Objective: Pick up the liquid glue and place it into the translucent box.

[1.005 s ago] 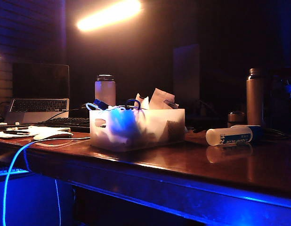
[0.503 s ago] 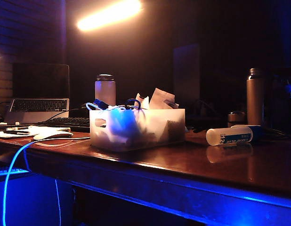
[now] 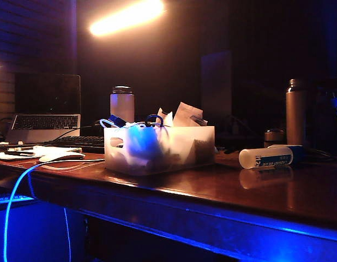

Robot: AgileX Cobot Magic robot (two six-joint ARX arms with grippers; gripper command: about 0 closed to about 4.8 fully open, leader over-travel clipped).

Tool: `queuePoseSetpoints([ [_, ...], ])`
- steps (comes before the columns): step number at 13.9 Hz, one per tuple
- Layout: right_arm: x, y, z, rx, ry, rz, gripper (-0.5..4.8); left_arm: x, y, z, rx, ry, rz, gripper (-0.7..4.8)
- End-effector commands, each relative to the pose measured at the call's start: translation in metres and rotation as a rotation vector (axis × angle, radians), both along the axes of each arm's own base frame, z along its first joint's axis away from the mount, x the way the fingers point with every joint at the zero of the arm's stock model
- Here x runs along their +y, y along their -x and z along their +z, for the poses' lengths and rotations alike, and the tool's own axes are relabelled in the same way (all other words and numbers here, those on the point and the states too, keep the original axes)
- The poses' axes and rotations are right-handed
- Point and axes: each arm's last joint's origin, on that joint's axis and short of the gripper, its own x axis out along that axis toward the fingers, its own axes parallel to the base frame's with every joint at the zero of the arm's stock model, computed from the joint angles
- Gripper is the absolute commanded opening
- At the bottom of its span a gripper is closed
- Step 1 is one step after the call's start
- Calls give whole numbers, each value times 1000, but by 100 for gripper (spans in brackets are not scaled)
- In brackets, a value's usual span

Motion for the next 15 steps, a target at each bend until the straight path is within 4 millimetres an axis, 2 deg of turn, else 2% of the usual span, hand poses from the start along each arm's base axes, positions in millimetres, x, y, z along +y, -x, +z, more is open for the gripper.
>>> queuePoseSetpoints([
  [1, 3, -40, 26, 56, -3, 56, -1, -28, -10, 9, 152, -142, -79, -5],
  [3, 7, -76, 43, 104, -13, 102, -1, -42, -20, 7, 183, -187, -70, -5],
  [5, 9, -116, 54, 225, -86, 110, -1, -45, -22, 5, 197, -180, -89, -5],
  [7, 14, -154, 54, 312, -194, 183, -1, -45, -21, 5, 200, -182, -90, -5],
  [8, 16, -178, 43, 372, -339, 186, -1, -45, -21, 4, 209, -186, -91, -5],
  [9, 16, -191, 29, 429, -470, 162, -1, -45, -21, 4, 209, -187, -92, -5],
  [13, 21, -227, -26, 672, -816, 139, 1, -45, -21, 4, 205, -185, -93, -5],
  [14, 21, -234, -39, 715, -853, 127, 63, -45, -21, 4, 205, -182, -100, -5],
  [15, 22, -241, -50, 743, -861, 115, 300, -46, -21, 4, 206, -177, -113, -5],
])
